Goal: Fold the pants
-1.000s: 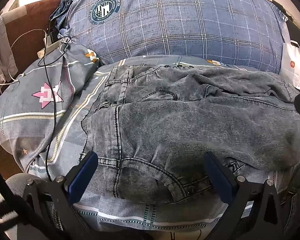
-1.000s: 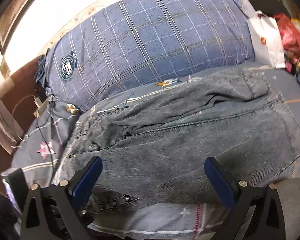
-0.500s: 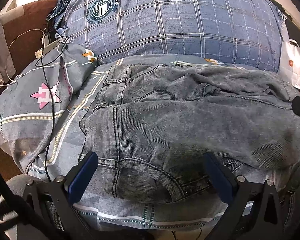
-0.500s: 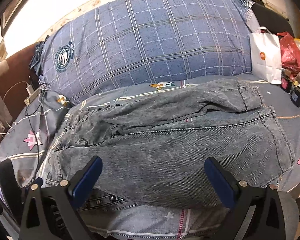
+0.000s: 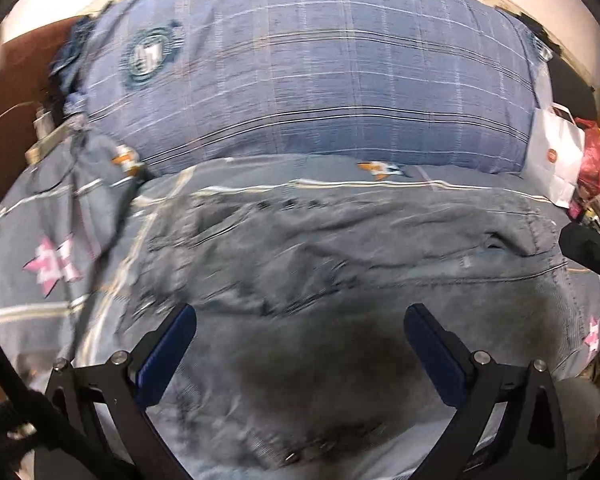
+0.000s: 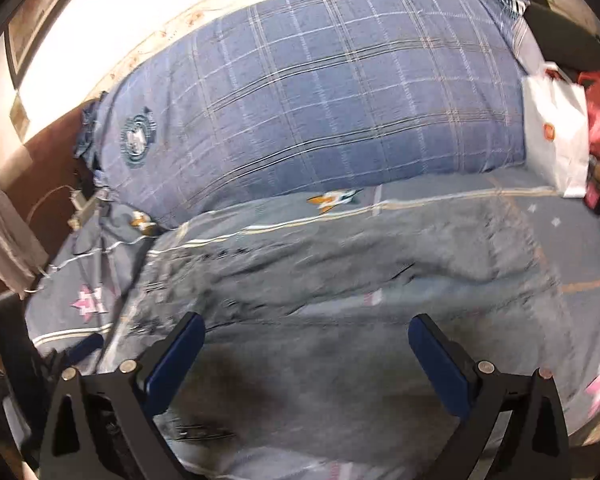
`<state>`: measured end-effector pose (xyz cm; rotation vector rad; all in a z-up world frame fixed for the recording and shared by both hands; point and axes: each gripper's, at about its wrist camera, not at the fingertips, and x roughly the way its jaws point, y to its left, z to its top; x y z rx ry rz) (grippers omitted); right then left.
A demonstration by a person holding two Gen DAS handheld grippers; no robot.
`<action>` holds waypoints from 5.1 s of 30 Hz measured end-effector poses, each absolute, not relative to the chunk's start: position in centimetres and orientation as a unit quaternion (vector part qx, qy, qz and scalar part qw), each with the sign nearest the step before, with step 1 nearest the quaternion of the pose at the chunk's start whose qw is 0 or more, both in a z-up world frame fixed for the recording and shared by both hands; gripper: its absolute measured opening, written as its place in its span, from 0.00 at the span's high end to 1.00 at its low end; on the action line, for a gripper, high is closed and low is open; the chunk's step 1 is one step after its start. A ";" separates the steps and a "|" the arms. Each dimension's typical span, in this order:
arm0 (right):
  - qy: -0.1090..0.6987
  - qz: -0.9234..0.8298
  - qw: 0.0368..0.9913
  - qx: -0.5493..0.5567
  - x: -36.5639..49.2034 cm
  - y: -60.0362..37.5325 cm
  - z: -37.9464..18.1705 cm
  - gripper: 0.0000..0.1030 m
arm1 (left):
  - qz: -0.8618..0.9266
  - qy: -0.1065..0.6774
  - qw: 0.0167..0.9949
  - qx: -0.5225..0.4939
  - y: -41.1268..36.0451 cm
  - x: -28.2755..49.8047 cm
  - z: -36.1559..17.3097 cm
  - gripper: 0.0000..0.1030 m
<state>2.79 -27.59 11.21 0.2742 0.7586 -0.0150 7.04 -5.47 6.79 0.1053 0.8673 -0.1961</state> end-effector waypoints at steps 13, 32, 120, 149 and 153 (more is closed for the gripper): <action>0.456 -0.017 0.874 0.166 10.4 -41.9 10.4 0.05 | -0.202 0.515 0.833 -0.015 -15.6 15.5 4.3 0.00; 0.551 -0.067 0.805 0.210 24.6 -55.2 1.8 0.89 | -0.226 0.576 0.785 0.005 -24.4 22.2 2.1 0.00; 0.355 0.119 0.891 0.258 1.8 -49.5 11.0 0.91 | -0.242 0.578 0.761 -0.167 -23.4 15.9 6.8 0.94; 0.433 0.011 0.807 0.401 -0.5 -51.7 1.8 0.76 | -0.257 0.658 0.692 -0.147 -24.3 7.7 -4.5 0.90; 0.359 0.036 0.813 0.458 -1.8 -51.6 2.0 0.23 | -0.270 0.652 0.697 -0.125 -24.7 7.6 -4.7 0.80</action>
